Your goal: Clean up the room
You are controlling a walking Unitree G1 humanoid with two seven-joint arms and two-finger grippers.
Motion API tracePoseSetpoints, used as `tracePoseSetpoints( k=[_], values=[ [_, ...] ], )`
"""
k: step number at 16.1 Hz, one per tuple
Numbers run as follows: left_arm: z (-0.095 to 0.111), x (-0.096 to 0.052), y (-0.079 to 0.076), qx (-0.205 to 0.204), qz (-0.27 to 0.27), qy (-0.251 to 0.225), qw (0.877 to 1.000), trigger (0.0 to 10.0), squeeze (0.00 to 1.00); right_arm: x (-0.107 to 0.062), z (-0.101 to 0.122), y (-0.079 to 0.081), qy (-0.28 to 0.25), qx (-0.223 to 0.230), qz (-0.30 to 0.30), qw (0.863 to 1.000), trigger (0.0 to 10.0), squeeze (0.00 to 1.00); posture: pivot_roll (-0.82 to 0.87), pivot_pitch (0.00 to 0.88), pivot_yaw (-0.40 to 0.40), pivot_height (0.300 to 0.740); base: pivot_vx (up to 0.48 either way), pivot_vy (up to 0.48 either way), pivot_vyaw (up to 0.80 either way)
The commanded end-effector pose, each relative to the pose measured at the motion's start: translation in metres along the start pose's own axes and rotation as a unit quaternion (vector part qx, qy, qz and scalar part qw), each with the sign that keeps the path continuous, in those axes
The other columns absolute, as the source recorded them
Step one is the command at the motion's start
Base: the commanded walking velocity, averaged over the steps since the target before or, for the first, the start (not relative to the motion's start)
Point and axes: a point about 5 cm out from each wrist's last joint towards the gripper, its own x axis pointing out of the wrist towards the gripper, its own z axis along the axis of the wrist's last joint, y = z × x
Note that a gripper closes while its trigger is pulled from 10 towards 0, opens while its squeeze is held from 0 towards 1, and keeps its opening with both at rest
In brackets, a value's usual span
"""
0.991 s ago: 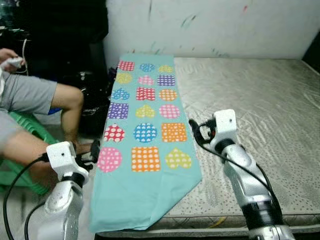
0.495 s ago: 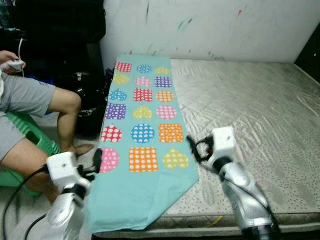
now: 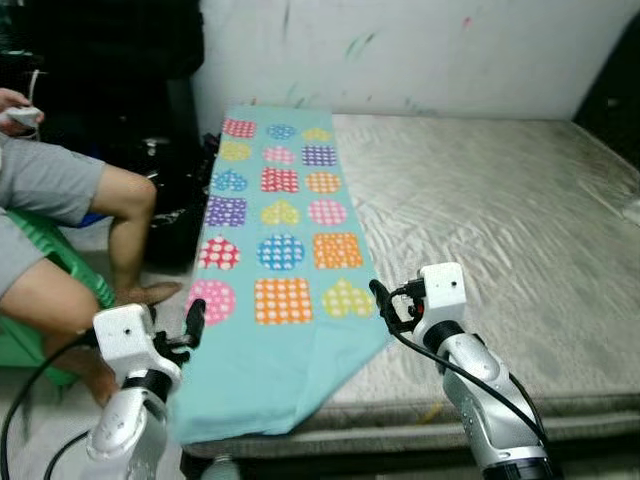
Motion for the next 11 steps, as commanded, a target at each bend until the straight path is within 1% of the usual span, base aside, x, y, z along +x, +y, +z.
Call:
tracePoseSetpoints(
  k=[1,3,6,11],
  values=[
    [-0.0002,0.0017,-0.003,-0.002,-0.001,0.003,1.0,10.0,0.0,-0.0004,0.0067,-0.0036,-0.01,-0.006,-0.01,1.0,10.0,0.0,0.0,0.033,-0.062,0.657,0.0,0.0,0.0],
    [0.0,0.0033,-0.0061,-0.004,-0.005,0.003,1.0,10.0,0.0,0.0006,0.0092,-0.0046,-0.016,-0.009,-0.012,1.0,10.0,0.0,0.0,0.034,-0.063,0.657,0.0,0.0,0.0],
    [0.0022,0.0049,-0.0048,-0.004,0.0,-0.001,1.0,10.0,0.0,0.0016,0.0092,-0.0025,-0.016,-0.011,-0.009,1.0,10.0,0.0,0.0,0.043,-0.056,0.657,0.0,0.0,0.0],
    [0.0045,0.0065,-0.0044,-0.006,0.007,-0.005,1.0,10.0,0.0,0.0035,0.0111,-0.0021,-0.023,-0.018,-0.003,1.0,10.0,0.0,0.0,0.042,-0.052,0.596,0.0,0.0,0.0]
  ],
)
